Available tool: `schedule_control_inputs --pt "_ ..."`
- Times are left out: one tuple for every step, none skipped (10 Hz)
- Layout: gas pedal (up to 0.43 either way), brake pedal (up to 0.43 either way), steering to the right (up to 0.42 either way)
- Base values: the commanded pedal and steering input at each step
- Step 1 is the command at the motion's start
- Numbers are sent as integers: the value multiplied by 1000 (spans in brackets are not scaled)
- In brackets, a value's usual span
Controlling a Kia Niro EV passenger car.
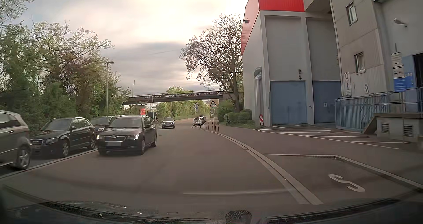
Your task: Follow the waypoints while adhering to traffic rules and regulations
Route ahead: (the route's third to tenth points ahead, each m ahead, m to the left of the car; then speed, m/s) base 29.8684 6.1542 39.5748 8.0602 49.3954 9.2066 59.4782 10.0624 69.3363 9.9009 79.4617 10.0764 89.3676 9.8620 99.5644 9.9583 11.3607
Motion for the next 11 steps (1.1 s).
schedule_control_inputs --pt "8 0 -20" --pt "8 0 -24" --pt "8 0 -28" --pt "8 0 -31" --pt "8 0 -36" --pt "8 0 -38" --pt "8 0 -38" --pt "8 0 -39" --pt "8 0 -40" --pt "20 0 -41" --pt "20 0 -41"
